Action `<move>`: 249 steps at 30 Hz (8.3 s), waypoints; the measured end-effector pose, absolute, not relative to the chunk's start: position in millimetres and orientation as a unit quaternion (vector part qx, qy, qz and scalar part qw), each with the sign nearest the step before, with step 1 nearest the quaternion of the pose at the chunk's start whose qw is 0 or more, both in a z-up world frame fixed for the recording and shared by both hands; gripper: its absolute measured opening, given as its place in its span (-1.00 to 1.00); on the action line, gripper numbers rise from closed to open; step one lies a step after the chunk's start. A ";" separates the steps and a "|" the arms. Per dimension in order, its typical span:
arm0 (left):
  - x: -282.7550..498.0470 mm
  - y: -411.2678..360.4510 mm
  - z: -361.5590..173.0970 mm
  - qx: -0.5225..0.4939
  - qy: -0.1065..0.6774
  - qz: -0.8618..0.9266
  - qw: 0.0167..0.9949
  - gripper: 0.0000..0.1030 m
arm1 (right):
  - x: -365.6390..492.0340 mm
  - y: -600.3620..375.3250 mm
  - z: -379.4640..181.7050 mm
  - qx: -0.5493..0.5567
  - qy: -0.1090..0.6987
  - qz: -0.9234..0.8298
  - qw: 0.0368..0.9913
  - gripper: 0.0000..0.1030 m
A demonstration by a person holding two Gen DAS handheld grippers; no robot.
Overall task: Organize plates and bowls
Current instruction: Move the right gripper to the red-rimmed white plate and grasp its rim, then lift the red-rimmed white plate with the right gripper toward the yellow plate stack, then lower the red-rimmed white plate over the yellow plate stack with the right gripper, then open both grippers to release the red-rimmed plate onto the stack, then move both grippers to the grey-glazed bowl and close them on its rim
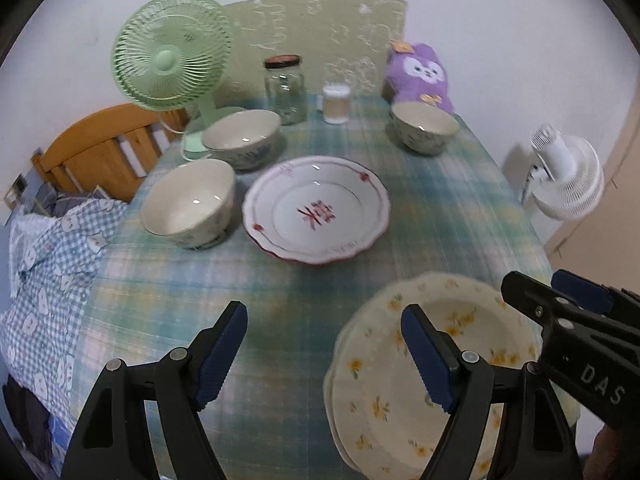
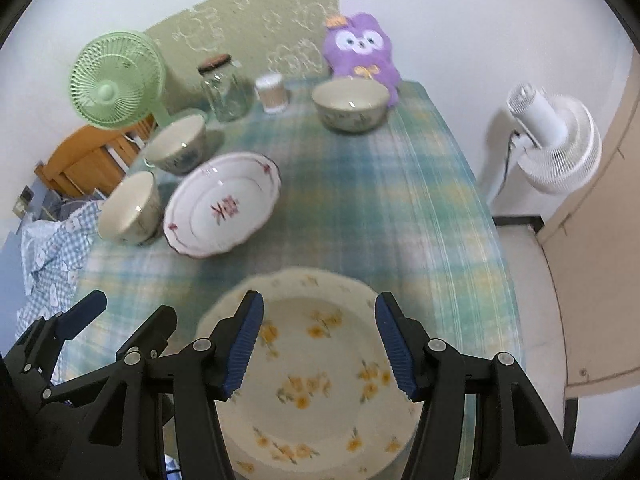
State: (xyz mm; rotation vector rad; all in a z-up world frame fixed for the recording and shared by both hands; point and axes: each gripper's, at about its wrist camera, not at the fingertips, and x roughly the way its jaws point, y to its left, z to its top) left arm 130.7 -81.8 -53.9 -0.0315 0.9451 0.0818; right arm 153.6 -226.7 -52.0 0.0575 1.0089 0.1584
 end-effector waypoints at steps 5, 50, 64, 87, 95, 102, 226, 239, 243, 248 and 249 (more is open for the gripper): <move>149.0 -72.2 -49.7 -0.017 0.439 0.072 0.896 0.55 | 179.5 -210.2 -45.8 0.011 0.465 0.111 0.878 0.20; 275.2 -18.7 -154.7 -0.099 0.495 0.237 0.830 -0.15 | 372.3 -123.7 -152.4 -0.084 0.513 0.185 0.834 0.20; 282.4 -16.1 -155.2 -0.092 0.498 0.239 0.828 -0.16 | 377.6 -127.6 -164.8 -0.076 0.527 0.181 0.827 -0.26; 282.9 -28.8 -152.9 -0.060 0.505 0.207 0.836 -0.23 | 364.3 -143.3 -161.7 -0.080 0.543 0.158 0.821 -0.13; 276.8 -34.4 -133.4 -0.056 0.496 0.198 0.843 -0.23 | 351.3 -152.4 -148.7 -0.072 0.539 0.145 0.827 -0.17; 266.8 -47.9 -114.0 -0.043 0.486 0.179 0.855 -0.23 | 336.8 -167.6 -126.1 -0.058 0.528 0.125 0.838 -0.18; 125.7 -56.9 -43.3 -0.002 0.463 0.016 0.886 0.63 | 151.7 -208.4 -50.4 0.019 0.503 0.023 0.864 0.23; 143.1 49.7 -20.2 -0.007 0.438 0.024 0.898 0.62 | 166.6 -101.6 -12.7 0.027 0.449 0.016 0.893 0.23; 153.0 72.7 -24.1 0.001 0.438 0.024 0.899 0.59 | 176.6 -77.3 -11.3 0.025 0.445 0.014 0.895 0.23; 169.7 92.5 -27.7 0.002 0.430 0.022 0.903 0.58 | 195.8 -50.0 -10.9 0.030 0.443 0.012 0.896 0.23; 174.0 96.3 -29.3 0.002 0.430 0.021 0.902 0.58 | 198.4 -47.3 -11.5 0.032 0.443 0.012 0.896 0.23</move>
